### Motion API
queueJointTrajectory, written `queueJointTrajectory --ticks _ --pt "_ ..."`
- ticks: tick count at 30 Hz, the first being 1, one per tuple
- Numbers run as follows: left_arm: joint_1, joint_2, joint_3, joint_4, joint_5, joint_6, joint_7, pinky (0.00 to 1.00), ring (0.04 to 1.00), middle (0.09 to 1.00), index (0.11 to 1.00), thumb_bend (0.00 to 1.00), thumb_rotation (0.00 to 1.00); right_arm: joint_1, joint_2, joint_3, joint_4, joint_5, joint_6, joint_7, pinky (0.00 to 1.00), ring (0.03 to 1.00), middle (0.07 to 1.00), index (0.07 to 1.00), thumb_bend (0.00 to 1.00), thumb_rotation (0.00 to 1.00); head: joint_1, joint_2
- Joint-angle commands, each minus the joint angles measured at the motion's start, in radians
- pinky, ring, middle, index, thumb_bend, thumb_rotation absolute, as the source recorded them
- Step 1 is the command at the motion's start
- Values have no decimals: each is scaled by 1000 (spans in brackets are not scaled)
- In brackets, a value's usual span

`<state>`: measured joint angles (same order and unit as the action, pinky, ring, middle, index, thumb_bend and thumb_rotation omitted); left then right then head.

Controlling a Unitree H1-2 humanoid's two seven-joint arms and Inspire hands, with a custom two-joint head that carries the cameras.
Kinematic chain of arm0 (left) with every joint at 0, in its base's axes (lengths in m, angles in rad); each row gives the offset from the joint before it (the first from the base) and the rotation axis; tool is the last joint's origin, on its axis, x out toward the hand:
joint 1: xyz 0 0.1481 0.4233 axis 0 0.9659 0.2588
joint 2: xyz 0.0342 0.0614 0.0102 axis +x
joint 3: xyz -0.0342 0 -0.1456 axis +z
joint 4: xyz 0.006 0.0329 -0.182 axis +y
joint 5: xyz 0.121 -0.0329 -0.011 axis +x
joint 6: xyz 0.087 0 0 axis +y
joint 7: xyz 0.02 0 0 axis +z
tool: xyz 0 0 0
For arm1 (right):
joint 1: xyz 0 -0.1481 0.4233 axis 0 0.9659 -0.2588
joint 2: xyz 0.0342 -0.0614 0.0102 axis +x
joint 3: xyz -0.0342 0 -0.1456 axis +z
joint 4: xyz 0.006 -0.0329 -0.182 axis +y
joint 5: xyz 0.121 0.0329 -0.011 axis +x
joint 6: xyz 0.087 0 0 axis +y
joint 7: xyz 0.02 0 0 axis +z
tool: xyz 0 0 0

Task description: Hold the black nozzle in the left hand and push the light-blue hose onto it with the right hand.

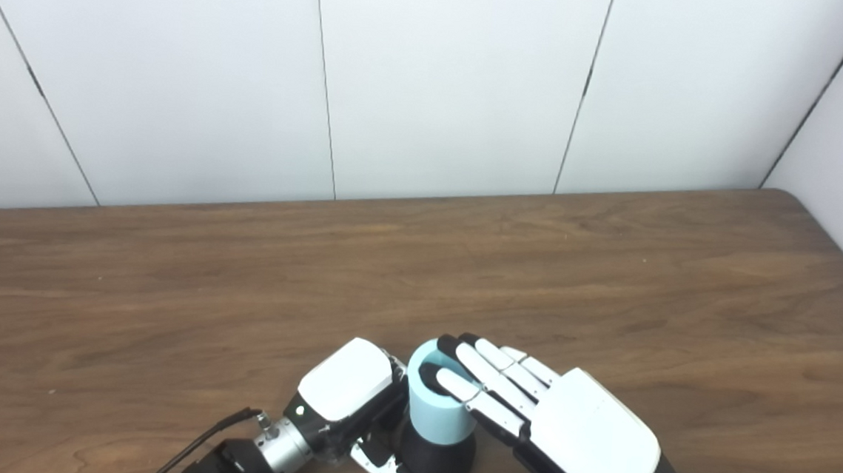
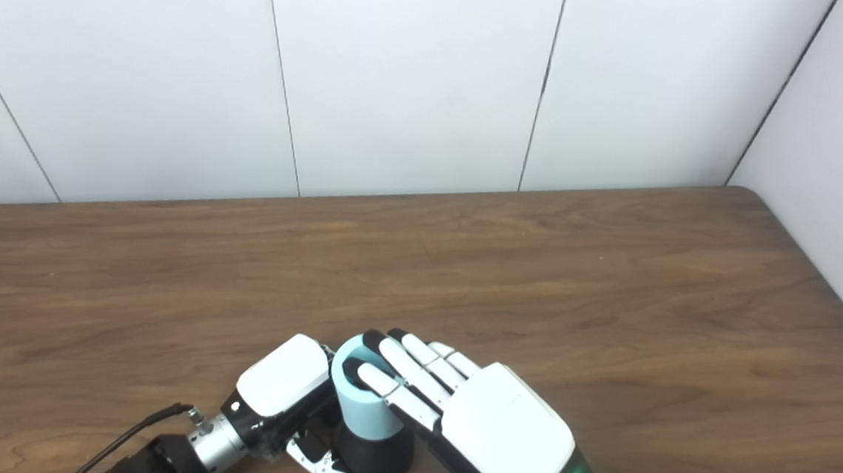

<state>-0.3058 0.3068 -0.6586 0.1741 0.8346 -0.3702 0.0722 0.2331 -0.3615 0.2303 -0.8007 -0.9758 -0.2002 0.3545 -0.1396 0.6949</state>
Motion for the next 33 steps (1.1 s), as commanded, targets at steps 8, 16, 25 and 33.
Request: queueJointTrajectory --ticks 8,16,25,33 --pt "91 20 -45 106 33 20 -81 115 166 471 483 526 0 55 -53 42 47 -23 8 173 861 953 960 915 757 967 -1 1" --pt "89 22 -46 105 28 25 -96 119 169 471 484 525 0 75 -54 41 32 -25 14 176 875 963 968 927 746 968 0 2" --pt "82 19 -47 120 5 20 -114 120 169 471 484 525 0 83 -53 41 30 -22 19 173 872 961 964 919 731 923 1 0" --pt "72 18 -52 140 -6 19 -124 132 179 471 484 525 0 78 -55 49 34 -24 26 173 863 955 959 914 742 950 1 -7"
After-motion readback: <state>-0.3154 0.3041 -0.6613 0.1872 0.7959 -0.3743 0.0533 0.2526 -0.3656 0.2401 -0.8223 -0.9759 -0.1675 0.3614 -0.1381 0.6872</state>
